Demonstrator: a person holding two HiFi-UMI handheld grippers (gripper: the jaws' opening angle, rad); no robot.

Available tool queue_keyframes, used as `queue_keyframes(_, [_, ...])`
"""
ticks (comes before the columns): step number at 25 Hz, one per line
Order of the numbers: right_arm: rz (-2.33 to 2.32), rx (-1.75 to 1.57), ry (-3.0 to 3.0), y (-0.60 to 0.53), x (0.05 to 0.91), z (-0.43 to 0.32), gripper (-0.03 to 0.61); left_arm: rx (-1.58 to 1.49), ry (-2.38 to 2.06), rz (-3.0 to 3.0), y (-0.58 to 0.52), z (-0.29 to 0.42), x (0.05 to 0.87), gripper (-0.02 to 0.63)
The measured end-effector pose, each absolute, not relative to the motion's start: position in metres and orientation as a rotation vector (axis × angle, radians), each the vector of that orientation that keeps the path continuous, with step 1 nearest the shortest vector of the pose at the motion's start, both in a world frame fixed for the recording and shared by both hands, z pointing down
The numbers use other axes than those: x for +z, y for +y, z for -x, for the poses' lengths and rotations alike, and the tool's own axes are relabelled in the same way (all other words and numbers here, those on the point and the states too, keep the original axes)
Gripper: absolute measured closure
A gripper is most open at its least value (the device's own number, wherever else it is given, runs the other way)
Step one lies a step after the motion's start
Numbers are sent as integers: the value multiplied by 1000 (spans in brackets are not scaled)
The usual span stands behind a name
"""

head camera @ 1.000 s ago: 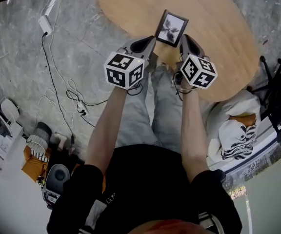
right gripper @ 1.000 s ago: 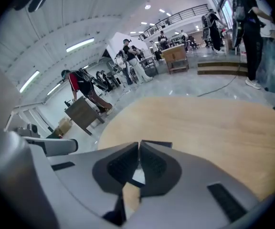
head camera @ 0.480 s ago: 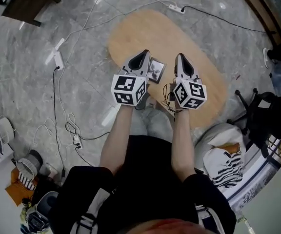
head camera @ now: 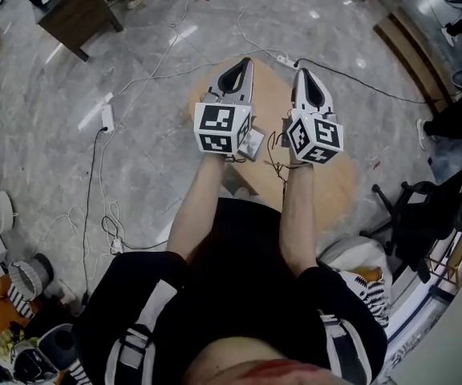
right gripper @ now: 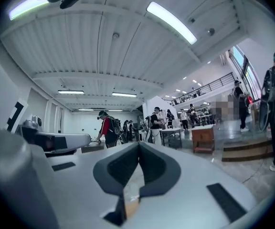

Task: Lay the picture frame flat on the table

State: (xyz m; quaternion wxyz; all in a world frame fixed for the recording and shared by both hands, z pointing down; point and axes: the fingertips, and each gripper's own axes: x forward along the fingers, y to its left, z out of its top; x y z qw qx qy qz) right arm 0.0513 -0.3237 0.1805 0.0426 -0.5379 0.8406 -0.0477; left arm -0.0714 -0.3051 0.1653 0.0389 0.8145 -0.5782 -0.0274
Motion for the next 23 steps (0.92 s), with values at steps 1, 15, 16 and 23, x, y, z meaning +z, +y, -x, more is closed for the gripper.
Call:
queue_keyframes(1, [1641,-118,2571,-323,173,-46,568,-92,-1781,-2511,-304,75,158,606])
queue_keyframes(15, [1607,31,2586,-314,143,-53,566,-132,-1817,-2512,-294,64,140,606])
queue_keyframes(16, [1608,30,2589,-315,144,-53,568,-130,-1820,-2507,-294,65,142,606])
queue_keyframes(23, [1600,27,2606,-319,151,-52,566,-116,-1850,-2473,-297,72,151,606])
